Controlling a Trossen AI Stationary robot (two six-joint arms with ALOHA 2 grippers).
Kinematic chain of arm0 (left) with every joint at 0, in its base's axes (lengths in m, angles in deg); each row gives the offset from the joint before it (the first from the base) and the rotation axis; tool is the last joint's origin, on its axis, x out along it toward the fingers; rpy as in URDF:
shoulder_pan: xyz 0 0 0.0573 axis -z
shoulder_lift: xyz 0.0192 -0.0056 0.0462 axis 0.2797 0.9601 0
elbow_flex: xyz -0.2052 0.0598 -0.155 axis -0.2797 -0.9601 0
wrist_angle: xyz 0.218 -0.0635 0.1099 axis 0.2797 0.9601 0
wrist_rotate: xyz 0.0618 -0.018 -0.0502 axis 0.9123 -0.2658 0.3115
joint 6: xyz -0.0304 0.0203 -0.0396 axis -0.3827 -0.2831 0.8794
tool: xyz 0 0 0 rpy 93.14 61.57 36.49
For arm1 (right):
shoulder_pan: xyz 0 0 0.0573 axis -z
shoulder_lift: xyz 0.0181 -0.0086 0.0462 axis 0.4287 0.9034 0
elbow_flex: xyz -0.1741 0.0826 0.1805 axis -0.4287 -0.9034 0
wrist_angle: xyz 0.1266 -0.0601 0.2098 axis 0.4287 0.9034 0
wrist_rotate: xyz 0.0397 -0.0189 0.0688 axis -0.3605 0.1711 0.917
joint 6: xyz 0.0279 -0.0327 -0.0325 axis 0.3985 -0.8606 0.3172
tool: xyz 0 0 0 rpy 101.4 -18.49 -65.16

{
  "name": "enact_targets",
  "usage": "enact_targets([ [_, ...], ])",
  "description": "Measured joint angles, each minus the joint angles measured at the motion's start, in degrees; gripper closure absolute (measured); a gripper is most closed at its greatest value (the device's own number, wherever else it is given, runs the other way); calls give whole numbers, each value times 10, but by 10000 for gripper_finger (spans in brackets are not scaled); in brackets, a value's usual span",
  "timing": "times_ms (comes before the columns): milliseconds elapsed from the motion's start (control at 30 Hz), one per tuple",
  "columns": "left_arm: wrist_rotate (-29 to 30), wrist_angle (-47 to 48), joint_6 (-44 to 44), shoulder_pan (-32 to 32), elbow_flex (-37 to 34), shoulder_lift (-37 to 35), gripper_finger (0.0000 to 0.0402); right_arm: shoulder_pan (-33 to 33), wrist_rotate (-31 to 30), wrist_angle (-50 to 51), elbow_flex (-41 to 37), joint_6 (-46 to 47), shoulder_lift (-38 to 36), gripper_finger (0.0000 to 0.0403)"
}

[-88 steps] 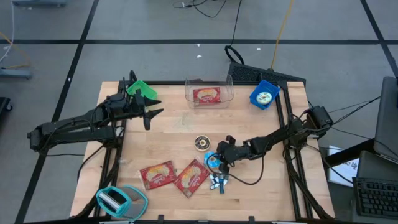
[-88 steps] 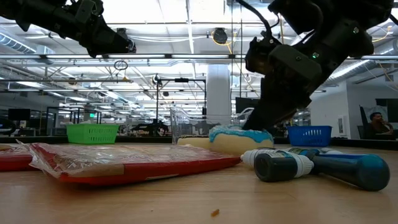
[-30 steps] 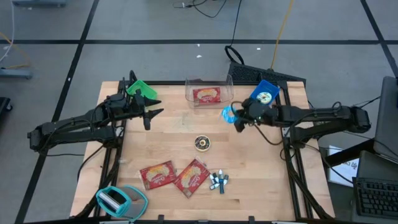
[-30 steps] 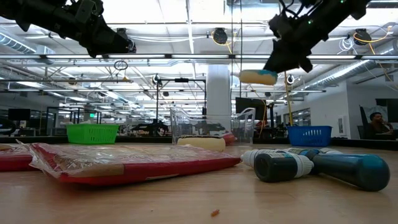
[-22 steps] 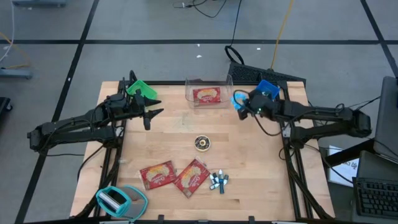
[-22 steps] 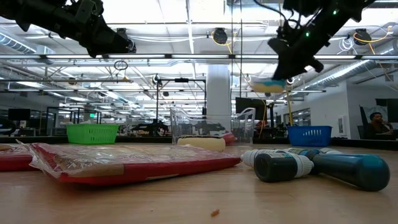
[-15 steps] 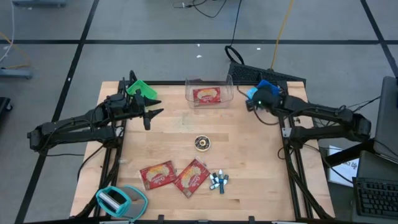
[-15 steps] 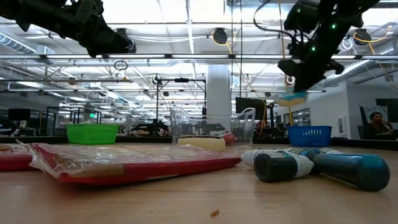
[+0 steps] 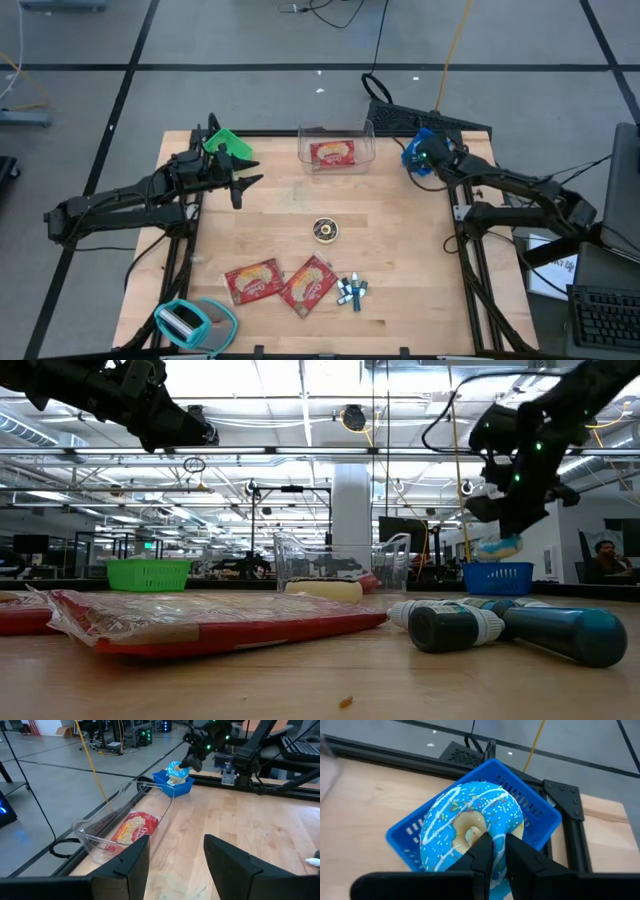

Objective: Pick & Place Food Item
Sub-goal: Put the blue donut into the blue bin

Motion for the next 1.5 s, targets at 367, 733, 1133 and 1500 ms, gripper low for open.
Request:
enact_targets([
  [367,0,0,0,0,0,0,215,21,31,-137,-90,-12,0,369],
  [733,0,0,0,0,0,0,215,21,30,-145,-113,-12,-1,369],
  [1133,0,0,0,0,0,0,215,21,31,-174,-114,-12,0,330],
  [1500,0,0,0,0,0,0,215,20,31,-194,-114,-28,0,234],
])
